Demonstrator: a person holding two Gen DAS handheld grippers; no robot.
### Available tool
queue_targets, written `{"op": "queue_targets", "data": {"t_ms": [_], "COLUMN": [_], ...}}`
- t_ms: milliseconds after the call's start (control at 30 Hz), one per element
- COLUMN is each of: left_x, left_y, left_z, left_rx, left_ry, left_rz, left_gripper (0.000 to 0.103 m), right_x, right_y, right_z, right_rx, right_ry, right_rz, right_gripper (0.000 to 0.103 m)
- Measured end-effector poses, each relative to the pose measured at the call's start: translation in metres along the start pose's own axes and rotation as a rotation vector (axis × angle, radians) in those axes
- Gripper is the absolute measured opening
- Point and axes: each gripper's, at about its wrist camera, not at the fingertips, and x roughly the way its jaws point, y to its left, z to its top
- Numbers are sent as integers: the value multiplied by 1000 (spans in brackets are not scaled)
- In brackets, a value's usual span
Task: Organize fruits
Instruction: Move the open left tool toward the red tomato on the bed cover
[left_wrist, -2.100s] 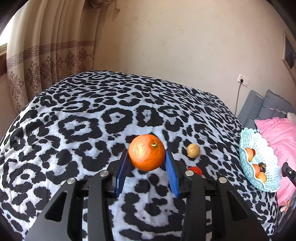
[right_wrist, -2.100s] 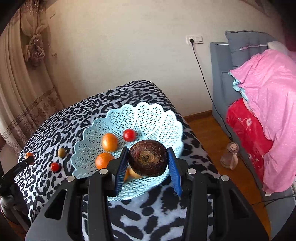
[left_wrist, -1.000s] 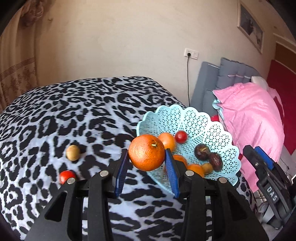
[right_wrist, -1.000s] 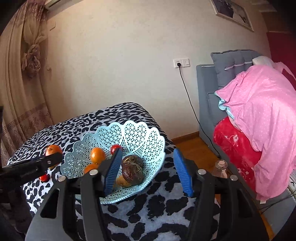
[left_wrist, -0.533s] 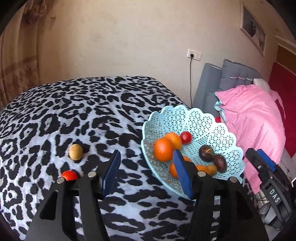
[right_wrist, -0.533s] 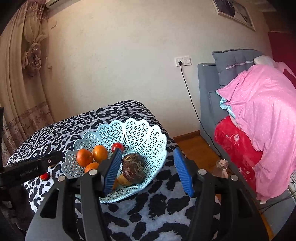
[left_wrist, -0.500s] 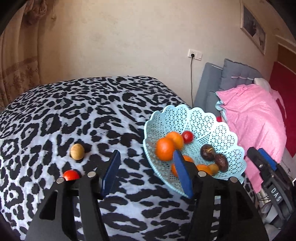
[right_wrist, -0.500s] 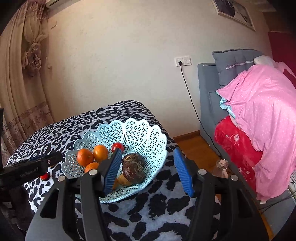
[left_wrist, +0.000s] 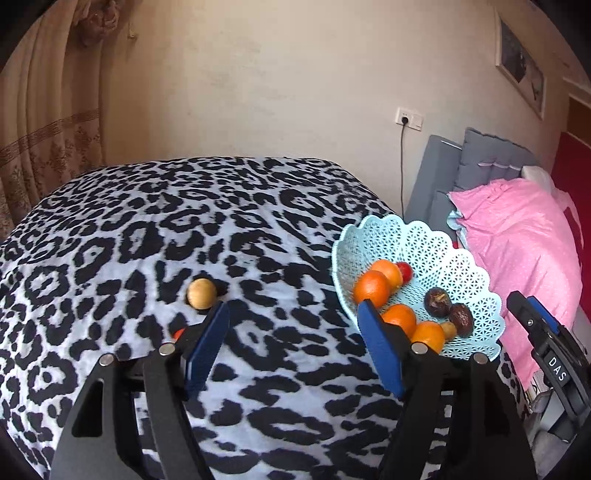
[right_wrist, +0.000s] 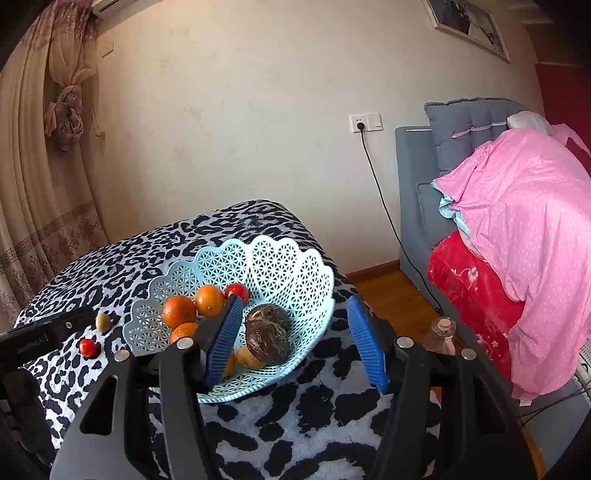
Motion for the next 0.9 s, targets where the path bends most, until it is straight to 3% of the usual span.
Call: {"op": "queue_targets", "data": {"t_ms": [533,900], "left_x": [-17,4], "left_y": [65,80], "left_z": [-3,-21], "left_rx": [-88,-42], "left_ry": [-19,75], "left_rz": [116,180], "left_gripper": [72,72], "right_x": [-5,-9], "right_y": [11,48], "right_z": [-1,-16], "right_rx": [-21,-115], "right_ry": [17,68], "right_rz": [45,166], "right_gripper": [61,61]}}
